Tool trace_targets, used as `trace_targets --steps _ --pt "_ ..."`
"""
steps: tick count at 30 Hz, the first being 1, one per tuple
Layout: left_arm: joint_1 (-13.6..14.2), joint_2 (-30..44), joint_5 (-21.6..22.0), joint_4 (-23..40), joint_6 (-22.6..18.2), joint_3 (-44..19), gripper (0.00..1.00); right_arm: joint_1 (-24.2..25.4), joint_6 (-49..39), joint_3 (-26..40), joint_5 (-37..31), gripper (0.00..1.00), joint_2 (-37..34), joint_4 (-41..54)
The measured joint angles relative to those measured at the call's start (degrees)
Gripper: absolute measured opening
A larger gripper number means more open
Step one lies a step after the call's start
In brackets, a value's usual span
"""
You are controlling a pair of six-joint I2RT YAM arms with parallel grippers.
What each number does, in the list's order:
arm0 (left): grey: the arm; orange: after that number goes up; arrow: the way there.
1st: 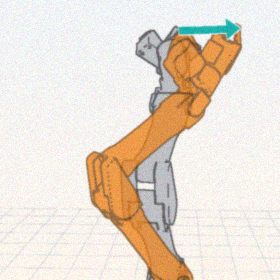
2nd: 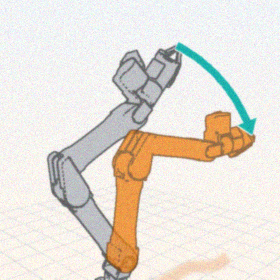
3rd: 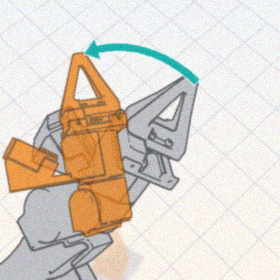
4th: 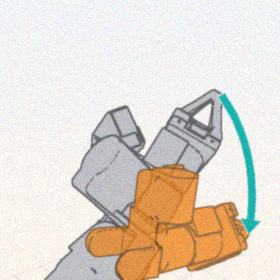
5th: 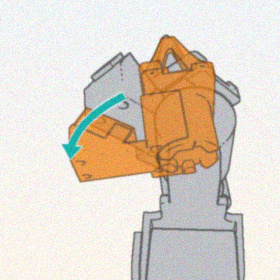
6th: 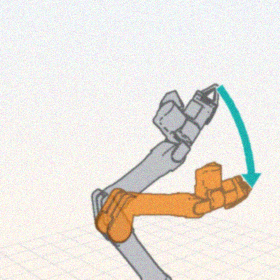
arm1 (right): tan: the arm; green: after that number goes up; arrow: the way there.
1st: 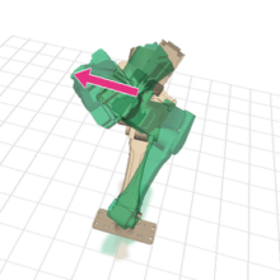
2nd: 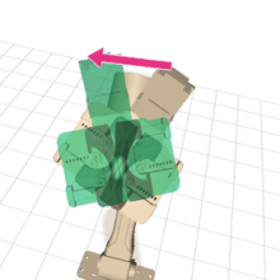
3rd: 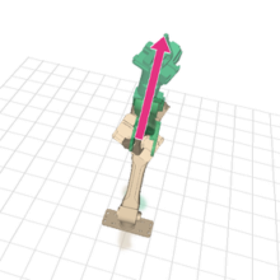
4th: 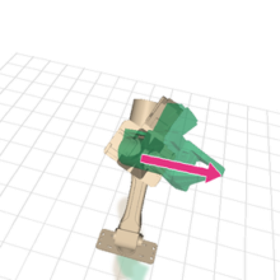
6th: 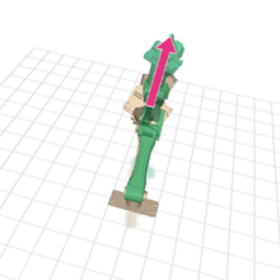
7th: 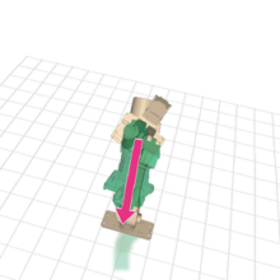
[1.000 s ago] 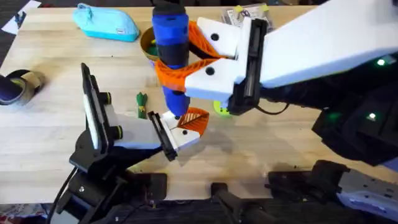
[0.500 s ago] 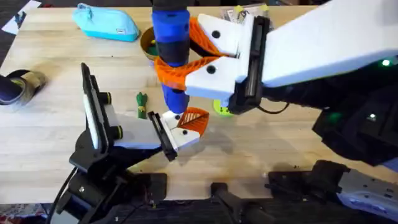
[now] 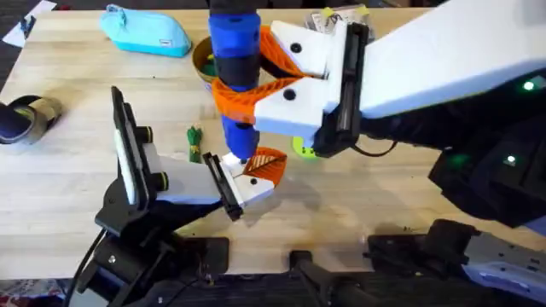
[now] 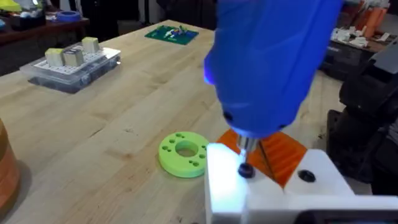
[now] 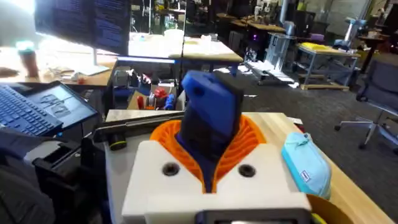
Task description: Pick up the gripper from the table and insert it into the empty holder that is missing its gripper. Then pick up a screw, insert it into the mounting hole, and use the screwdriver to tighten it. Finally, clean up the table by picking up the vegetable and placing it into the bucket.
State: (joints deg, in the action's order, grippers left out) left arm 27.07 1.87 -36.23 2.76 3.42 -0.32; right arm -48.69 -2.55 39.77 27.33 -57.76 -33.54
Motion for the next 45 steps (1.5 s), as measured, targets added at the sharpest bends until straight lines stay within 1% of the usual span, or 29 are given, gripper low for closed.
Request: trace_targets --steps 41,45 --pt "0.0 0.0 -0.02 -0.2 0.0 0.0 0.013 0.0 1.29 0.0 0.17 0.045 -0.92 0.3" --pt "0.0 0.0 0.0 -0.55 0.0 0.0 0.013 0.0 1.38 -0.24 0.22 0.045 -0.94 -1.33"
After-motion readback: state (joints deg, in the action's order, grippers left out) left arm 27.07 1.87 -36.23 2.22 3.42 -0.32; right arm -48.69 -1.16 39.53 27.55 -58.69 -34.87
